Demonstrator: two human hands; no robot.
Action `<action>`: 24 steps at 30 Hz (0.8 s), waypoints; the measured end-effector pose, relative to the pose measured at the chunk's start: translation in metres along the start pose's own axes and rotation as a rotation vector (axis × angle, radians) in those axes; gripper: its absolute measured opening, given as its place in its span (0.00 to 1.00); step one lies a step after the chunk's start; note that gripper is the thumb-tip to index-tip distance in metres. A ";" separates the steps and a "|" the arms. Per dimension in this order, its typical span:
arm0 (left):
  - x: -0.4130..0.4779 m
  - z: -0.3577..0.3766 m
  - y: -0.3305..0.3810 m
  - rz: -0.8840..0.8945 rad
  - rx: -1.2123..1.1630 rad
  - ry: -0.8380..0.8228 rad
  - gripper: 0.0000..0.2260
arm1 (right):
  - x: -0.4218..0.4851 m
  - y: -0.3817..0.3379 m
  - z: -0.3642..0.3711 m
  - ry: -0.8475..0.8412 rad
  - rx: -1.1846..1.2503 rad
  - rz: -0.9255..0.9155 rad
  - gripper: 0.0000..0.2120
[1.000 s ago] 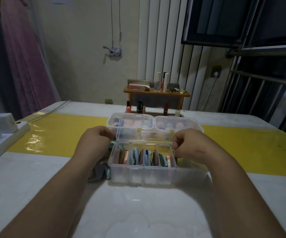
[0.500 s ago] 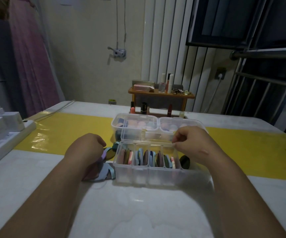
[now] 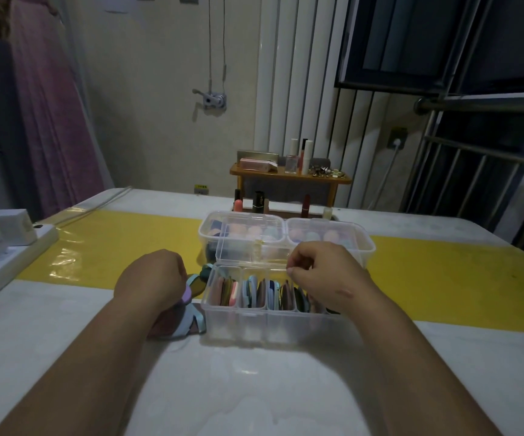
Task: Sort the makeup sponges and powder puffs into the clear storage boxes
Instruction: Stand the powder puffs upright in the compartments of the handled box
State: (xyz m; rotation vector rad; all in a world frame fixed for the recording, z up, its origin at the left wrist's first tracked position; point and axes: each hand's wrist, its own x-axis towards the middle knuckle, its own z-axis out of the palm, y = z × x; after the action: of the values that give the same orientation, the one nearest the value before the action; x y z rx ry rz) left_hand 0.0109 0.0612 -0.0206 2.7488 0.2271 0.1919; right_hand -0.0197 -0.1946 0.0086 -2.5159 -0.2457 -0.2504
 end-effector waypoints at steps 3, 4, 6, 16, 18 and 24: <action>0.003 0.000 -0.002 0.010 -0.085 0.025 0.06 | 0.000 -0.001 -0.001 0.003 0.012 -0.001 0.09; 0.005 -0.001 -0.003 0.015 -0.133 0.032 0.07 | 0.000 -0.001 -0.001 0.004 0.021 -0.001 0.09; 0.008 -0.002 -0.001 0.029 -0.220 0.048 0.07 | 0.000 -0.001 0.000 0.004 0.040 -0.002 0.09; 0.003 -0.006 0.008 0.005 -0.547 0.248 0.09 | 0.001 0.000 0.000 0.019 0.062 -0.001 0.10; 0.002 -0.004 0.010 0.019 -0.578 0.300 0.09 | 0.001 0.001 0.000 0.020 0.069 -0.003 0.09; -0.005 -0.005 0.020 0.077 -0.730 0.336 0.12 | 0.000 0.000 0.001 0.026 0.099 -0.020 0.10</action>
State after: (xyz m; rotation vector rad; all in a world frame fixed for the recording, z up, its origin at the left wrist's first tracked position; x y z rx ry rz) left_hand 0.0079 0.0439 -0.0090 1.9884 0.1058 0.6228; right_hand -0.0198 -0.1938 0.0080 -2.4120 -0.2661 -0.2720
